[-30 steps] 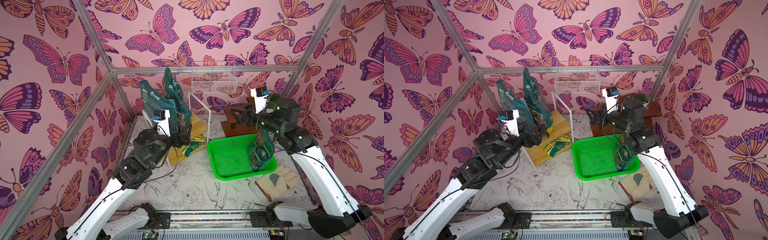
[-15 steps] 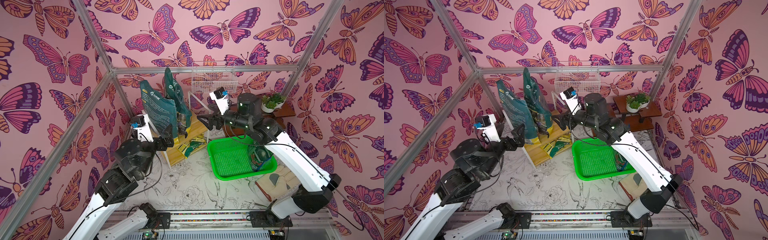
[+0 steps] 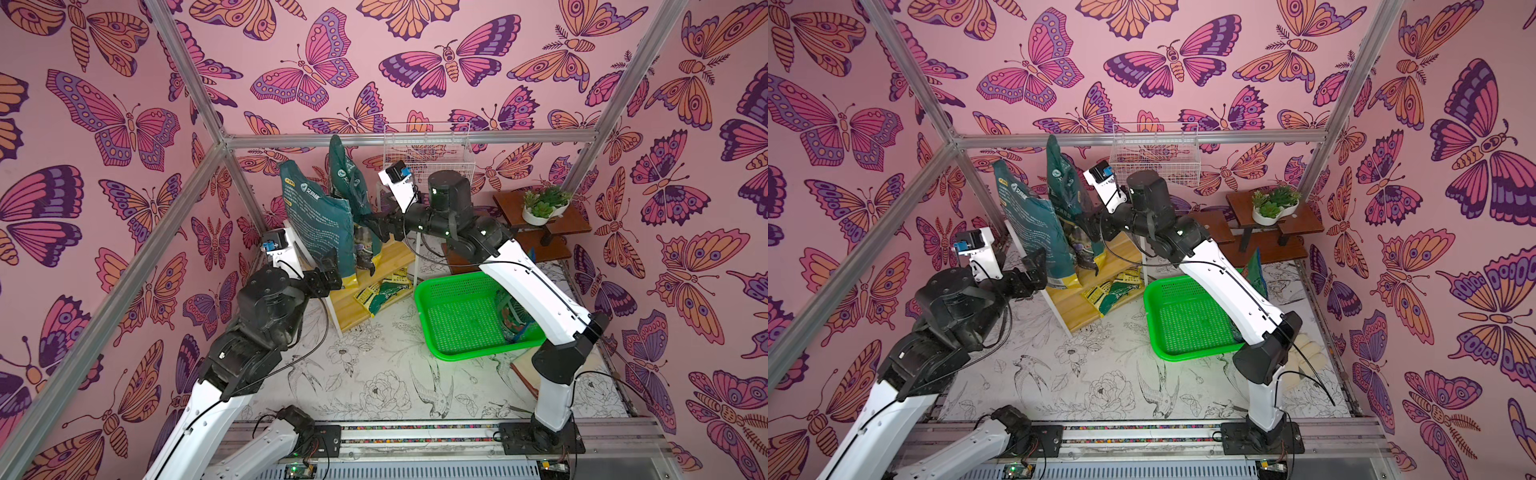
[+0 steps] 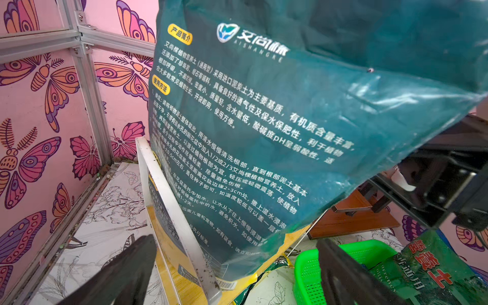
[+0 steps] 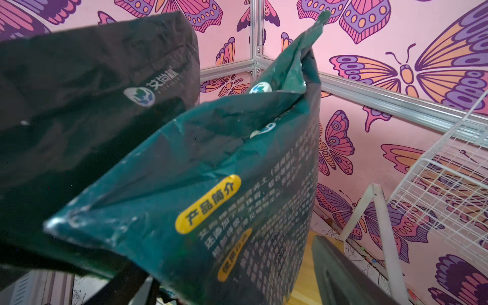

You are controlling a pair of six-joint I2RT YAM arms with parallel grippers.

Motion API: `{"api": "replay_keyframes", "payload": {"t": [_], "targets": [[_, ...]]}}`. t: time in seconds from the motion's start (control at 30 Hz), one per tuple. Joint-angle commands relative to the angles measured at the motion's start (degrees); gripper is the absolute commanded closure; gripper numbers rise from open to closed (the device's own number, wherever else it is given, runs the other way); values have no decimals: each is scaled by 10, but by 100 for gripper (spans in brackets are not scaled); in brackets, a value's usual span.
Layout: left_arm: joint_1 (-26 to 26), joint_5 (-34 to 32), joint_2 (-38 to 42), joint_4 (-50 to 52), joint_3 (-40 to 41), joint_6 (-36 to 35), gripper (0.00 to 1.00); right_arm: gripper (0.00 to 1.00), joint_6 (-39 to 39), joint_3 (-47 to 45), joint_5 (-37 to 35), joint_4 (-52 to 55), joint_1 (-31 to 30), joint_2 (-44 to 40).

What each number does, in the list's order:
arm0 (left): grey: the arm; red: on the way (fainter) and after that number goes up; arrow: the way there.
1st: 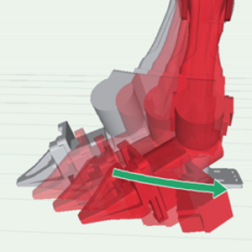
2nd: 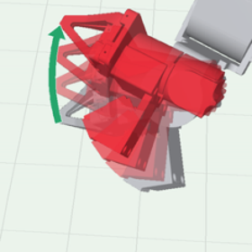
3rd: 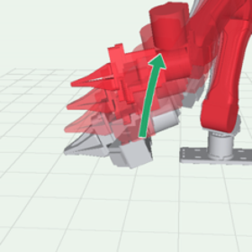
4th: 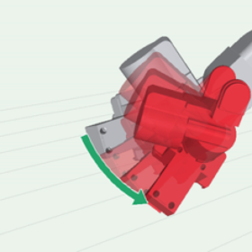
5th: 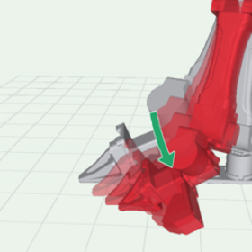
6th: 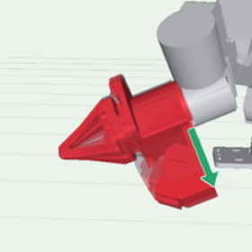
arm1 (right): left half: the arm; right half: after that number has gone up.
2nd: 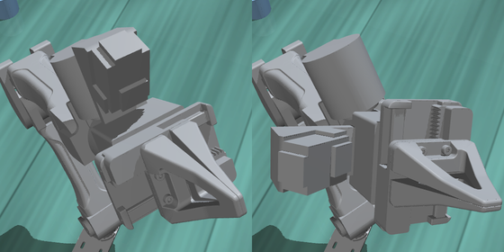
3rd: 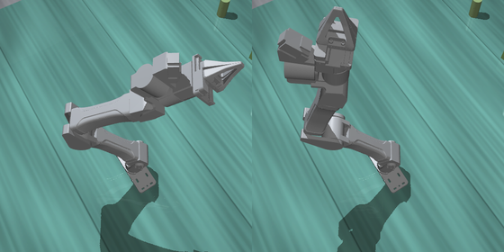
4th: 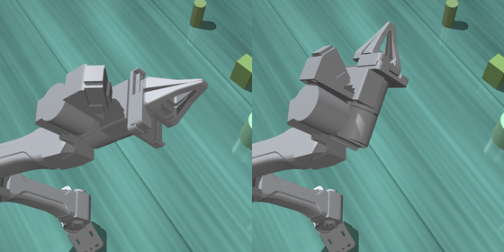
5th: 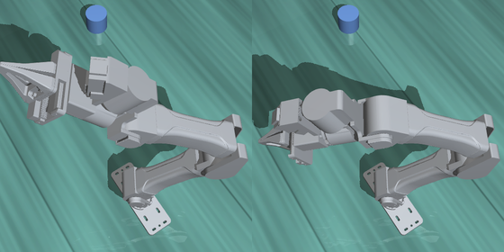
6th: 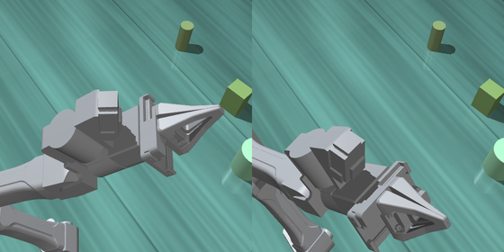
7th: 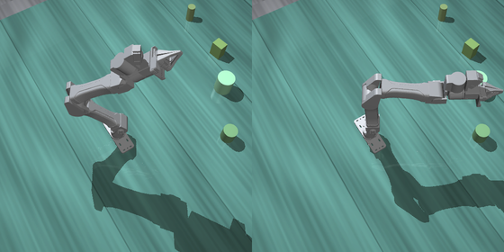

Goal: Take down the fertilizer bag from the shelf
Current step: Pick up the fertilizer bag from the shelf.

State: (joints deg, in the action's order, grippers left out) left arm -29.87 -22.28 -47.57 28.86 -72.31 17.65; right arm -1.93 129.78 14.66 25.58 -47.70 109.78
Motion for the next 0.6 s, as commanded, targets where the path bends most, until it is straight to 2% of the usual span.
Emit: {"api": "replay_keyframes", "payload": {"t": [0.0, 0.17, 0.3, 0.37, 0.57], "targets": [[8, 28, 7, 5, 9, 12, 0, 12, -5, 36, -9, -4, -14, 24], [12, 31, 5, 4, 9, 12, 0, 13, -2, 51, -35, -29, -27, 50], [13, 36, 5, 4, 10, 14, 0, 18, 9, 57, -68, -58, -31, 66], [13, 36, 7, 3, 12, 14, 0, 23, 16, 63, -82, -67, -31, 75], [15, 35, 11, 0, 13, 13, 0, 50, 19, 82, -103, -65, -31, 90]]}}
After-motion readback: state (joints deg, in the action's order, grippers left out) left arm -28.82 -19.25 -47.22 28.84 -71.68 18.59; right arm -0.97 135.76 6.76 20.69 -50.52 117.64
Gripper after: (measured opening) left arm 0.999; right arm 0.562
